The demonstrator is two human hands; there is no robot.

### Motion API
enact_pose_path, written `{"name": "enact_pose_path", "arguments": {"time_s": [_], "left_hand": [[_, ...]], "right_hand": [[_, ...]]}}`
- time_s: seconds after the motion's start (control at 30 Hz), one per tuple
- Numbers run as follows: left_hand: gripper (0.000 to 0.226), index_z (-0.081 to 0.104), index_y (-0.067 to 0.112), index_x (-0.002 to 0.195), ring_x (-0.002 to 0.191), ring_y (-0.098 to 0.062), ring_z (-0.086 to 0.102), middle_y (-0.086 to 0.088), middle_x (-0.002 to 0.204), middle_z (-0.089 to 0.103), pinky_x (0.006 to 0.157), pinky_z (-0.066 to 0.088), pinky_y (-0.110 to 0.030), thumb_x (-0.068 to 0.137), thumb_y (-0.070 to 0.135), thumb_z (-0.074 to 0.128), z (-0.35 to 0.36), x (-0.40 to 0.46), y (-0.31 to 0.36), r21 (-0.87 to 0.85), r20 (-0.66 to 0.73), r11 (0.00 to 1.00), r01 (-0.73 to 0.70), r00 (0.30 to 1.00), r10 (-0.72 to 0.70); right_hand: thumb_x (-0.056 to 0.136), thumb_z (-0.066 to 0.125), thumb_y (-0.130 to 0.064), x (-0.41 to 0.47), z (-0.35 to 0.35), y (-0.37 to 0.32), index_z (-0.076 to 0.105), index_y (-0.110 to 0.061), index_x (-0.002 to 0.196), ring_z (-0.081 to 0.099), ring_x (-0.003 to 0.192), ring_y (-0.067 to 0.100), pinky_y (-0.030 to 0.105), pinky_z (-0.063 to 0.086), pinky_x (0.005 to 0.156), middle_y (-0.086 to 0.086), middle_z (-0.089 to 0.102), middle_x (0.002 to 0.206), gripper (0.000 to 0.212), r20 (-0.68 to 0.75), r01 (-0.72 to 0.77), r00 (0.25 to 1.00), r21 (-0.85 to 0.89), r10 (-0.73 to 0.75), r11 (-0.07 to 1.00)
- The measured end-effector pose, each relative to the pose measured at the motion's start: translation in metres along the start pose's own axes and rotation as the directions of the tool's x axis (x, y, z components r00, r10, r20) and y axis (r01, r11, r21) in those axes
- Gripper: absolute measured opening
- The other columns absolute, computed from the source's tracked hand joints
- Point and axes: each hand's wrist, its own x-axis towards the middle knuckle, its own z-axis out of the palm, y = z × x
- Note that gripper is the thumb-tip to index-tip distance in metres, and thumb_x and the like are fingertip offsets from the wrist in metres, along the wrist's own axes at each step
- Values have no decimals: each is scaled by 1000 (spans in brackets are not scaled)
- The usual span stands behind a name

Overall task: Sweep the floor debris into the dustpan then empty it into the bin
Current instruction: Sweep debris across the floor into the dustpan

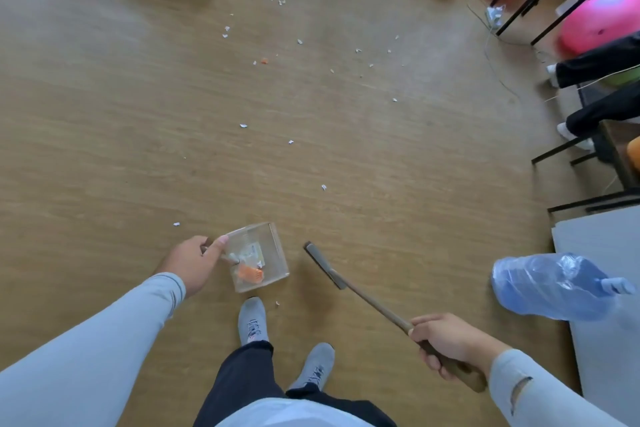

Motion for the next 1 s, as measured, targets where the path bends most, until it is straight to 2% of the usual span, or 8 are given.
{"name": "enact_pose_path", "arguments": {"time_s": [0.1,0.23,0.33,0.43,0.57,0.67,0.87,1.0], "left_hand": [[51,60,19,82,80,-31,63,-8,84,69,79,49,-41,99,65,46,-5,-34,-8,-47,-75,999,-1,997,-3],[53,62,16,82,81,-32,67,-10,79,69,79,50,-42,99,64,47,-10,-72,-18,-29,-133,1000,-11,991,7],[55,63,15,80,74,-30,65,-9,71,70,69,46,-37,99,65,47,-11,-96,-24,9,-136,1000,-16,991,17],[51,60,20,75,69,-25,62,-4,70,69,64,41,-35,99,63,48,-7,-110,-31,76,-102,997,-30,994,38],[46,56,22,77,73,-25,59,-1,76,66,69,42,-36,100,61,48,5,-111,-47,130,-17,991,-41,999,44],[42,52,25,77,73,-23,57,1,75,62,70,42,-35,101,59,48,23,-103,-67,188,66,980,-58,997,46],[40,53,25,79,73,-22,56,5,72,60,70,39,-35,102,57,48,37,-96,-101,192,101,976,-102,991,83],[39,59,22,93,88,-26,58,-2,90,63,79,41,-35,102,59,47,26,-93,-124,185,87,977,-109,992,94]], "right_hand": [[97,52,-12,4,6,18,62,-7,113,41,44,18,23,32,44,11,50,57,20,22,18,1000,5,-19,1000],[99,50,-14,12,17,43,59,-2,98,44,45,19,24,35,44,11,53,58,14,34,25,999,10,-26,1000],[99,49,-13,17,28,65,57,-2,95,45,45,18,24,35,43,10,53,57,15,37,12,999,49,-13,999],[98,49,-15,26,44,84,59,0,100,46,43,18,24,37,43,10,54,58,19,36,13,999,96,-16,995],[96,46,-15,36,78,104,62,1,92,45,45,21,27,39,46,11,56,55,23,22,32,999,106,-34,994],[92,44,-11,34,120,113,61,-5,87,45,39,21,25,40,46,10,57,52,19,17,90,996,76,-92,993],[88,46,-2,17,216,113,60,-5,96,45,40,19,22,37,43,12,52,60,16,58,121,990,100,-127,988],[91,54,-6,-1,218,111,61,-9,118,45,39,17,22,36,42,8,54,55,28,112,87,988,169,-107,982]]}}
